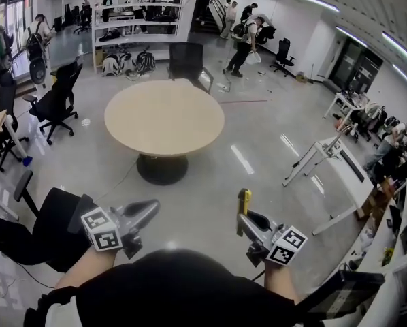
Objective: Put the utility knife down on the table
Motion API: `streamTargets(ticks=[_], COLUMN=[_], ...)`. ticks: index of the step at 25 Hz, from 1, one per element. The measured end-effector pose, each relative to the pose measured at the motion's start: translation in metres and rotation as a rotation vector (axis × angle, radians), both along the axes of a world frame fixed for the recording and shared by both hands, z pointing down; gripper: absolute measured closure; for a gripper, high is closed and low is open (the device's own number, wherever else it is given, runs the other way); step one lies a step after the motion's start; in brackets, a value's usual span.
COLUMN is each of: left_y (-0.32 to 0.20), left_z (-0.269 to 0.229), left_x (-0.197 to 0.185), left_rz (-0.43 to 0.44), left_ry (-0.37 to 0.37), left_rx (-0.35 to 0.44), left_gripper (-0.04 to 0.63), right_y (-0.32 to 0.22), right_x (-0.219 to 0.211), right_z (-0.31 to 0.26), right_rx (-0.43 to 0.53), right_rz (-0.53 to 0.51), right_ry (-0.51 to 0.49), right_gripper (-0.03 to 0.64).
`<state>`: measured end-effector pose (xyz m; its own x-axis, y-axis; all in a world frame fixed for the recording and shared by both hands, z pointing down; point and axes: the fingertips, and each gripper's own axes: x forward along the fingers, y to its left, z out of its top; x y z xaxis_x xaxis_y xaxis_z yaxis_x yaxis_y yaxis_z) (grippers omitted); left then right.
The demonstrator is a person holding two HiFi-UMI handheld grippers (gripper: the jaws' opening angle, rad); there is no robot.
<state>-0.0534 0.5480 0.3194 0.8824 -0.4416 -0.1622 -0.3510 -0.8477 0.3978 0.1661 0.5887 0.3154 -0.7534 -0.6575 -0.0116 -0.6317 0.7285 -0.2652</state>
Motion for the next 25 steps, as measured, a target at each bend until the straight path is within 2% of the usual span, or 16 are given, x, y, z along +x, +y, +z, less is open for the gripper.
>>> streamTargets(ticks=[7,13,19,25], left_y=[-0.059,-0.093,-0.12,-0.15], left_z=[0.011,0.02,0.024,0.013], left_x=[-0.082,-0.107,-0.089,-0.027], left_rz=[-0.018,-0.047,-0.082,-0.141], left_ry=[-0.003,0.0,-0.012,-0.021], left_rx=[0.009,-0.015,-0.018,-0.012], left_gripper=[0.597,0.597,0.597,0.597], right_y=[-0.069,-0.109,-0.144,-0.186], right_x=[-0.079,-0.1,-0.076,-0.012], right_z=[0.006,0.01,0.015,0.014], right_rx=[-0.001,-0.021,-0.019,-0.01], right_rz=[-0.021,-0.04,-0.065,-0.119], right_ry=[0.02,0.029,0.007,-0.009], right_gripper=[0.541,0.541,0.541,0.541])
